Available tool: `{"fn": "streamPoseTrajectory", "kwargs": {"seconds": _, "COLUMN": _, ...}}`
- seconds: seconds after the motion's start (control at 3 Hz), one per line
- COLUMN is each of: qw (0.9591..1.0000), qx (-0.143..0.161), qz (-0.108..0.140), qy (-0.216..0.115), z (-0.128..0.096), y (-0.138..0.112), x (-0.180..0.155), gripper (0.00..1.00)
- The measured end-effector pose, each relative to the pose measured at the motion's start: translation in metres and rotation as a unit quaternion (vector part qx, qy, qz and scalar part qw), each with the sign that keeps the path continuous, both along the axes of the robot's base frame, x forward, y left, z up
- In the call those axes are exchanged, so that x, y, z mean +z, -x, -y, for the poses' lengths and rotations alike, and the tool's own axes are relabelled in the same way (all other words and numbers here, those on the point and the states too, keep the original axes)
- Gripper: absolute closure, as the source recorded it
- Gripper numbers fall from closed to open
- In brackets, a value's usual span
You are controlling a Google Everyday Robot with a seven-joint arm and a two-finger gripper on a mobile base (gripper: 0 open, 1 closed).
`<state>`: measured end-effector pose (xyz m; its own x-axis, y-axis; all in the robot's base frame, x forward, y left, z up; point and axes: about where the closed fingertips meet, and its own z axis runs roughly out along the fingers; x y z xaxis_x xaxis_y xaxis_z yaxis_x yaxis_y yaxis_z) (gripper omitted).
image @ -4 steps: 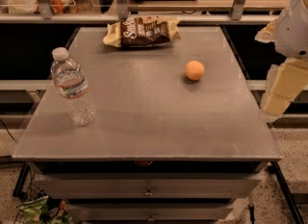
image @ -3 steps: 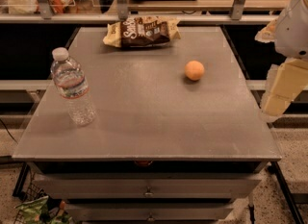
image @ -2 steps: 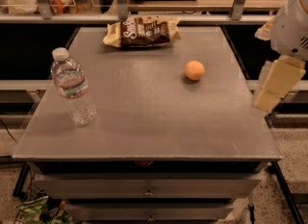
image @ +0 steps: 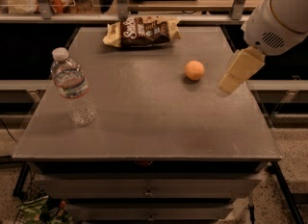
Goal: Move orange near brown chip bag
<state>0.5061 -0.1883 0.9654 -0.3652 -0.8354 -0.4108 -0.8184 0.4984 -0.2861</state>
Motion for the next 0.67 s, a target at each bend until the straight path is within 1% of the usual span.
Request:
{"fn": "streamPoseTrajectory", "kwargs": {"seconds": 0.33, "qw": 0.9992, "qx": -0.026, "qz": 0.004, "qy": -0.030, "z": -0.011, "y": -0.027, "x": -0.010, "gripper": 0.00}}
{"fn": "streamPoseTrajectory", "kwargs": {"seconds": 0.67, "qw": 0.9980, "qx": -0.034, "qz": 0.003, "qy": -0.053, "z": -0.021, "y": -0.054, "x": -0.027, "gripper": 0.00}}
